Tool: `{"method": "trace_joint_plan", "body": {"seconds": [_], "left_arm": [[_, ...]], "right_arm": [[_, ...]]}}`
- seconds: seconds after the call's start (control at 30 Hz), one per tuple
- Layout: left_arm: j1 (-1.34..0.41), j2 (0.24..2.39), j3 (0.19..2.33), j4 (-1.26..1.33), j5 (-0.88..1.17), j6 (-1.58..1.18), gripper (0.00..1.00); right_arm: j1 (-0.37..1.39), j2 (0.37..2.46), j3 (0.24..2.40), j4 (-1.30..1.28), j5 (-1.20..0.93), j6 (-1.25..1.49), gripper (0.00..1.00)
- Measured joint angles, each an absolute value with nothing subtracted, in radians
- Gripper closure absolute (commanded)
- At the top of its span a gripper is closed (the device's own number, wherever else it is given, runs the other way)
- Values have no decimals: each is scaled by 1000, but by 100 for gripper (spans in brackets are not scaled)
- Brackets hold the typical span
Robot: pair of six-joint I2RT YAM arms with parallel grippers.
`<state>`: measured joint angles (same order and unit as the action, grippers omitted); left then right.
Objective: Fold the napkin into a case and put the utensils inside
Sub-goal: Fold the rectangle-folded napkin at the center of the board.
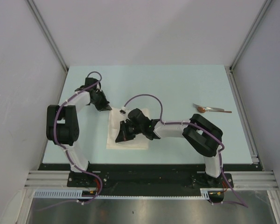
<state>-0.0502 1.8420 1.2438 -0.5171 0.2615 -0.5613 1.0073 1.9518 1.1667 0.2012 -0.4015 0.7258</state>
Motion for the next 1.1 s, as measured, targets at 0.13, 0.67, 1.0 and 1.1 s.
{"method": "trace_joint_plan", "body": {"seconds": [0.13,0.67,1.0,1.1], "left_arm": [[-51,1839,1244,-525,253,-557,98],[-49,1854,1244,-537,228,-554,64],[-56,1595,1186,-589,70,-540,51],[-71,1422,1154,-574,58,-532,55]], "right_arm": [[1017,1952,1167,208,-404,733,100],[1032,2022,1196,211,-440,734,82],[1034,2133,1281,213,-549,734,55],[1024,2111,1265,215,-555,733,47]]}}
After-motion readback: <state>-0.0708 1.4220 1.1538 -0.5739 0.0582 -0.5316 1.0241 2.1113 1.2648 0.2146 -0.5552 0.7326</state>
